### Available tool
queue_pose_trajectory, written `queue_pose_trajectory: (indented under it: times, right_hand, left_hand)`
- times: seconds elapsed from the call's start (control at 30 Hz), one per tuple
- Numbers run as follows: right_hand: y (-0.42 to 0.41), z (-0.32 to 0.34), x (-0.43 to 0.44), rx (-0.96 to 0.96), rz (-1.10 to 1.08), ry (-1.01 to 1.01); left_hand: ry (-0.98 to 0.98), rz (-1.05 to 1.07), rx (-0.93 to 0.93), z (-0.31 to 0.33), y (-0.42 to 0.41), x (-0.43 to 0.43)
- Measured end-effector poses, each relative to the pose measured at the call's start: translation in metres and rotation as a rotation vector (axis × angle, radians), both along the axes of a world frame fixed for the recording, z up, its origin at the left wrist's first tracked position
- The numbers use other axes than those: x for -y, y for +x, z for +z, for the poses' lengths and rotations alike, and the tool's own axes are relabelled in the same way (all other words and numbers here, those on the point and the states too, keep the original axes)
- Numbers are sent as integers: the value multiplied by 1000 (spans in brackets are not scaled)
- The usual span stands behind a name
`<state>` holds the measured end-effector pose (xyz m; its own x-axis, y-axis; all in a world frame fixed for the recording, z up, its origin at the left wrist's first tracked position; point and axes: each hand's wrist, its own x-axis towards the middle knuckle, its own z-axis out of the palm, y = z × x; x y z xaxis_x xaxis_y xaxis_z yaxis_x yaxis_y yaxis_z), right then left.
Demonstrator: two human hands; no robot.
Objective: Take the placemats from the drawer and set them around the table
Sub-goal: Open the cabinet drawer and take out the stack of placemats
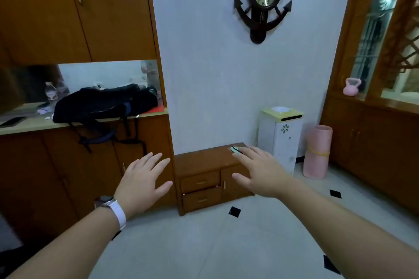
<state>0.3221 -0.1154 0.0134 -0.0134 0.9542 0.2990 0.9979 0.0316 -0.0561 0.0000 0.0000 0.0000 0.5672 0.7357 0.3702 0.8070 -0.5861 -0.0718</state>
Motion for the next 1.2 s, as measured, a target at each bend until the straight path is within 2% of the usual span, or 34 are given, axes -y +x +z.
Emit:
queue_pose_trajectory:
  times: [0.13, 0.43, 0.73, 0.97, 1.2]
  right_hand:
    - [18, -18, -1, 22, 35, -11]
    - [41, -80, -51, 14, 76, -85]
    - [64, -145, -201, -26, 77, -222]
    - [76, -155, -323, -25, 71, -270]
    - [104, -169, -396, -54, 68, -278]
  left_hand:
    - [21, -4, -11, -18, 21, 6]
    - [-117, -10, -29, -82, 58, -28]
    - [-260, -28, -59, -155, 84, -184]
    - [-344, -54, -47, -178, 109, -310]
    - [-389, -60, -31, -196, 143, -381]
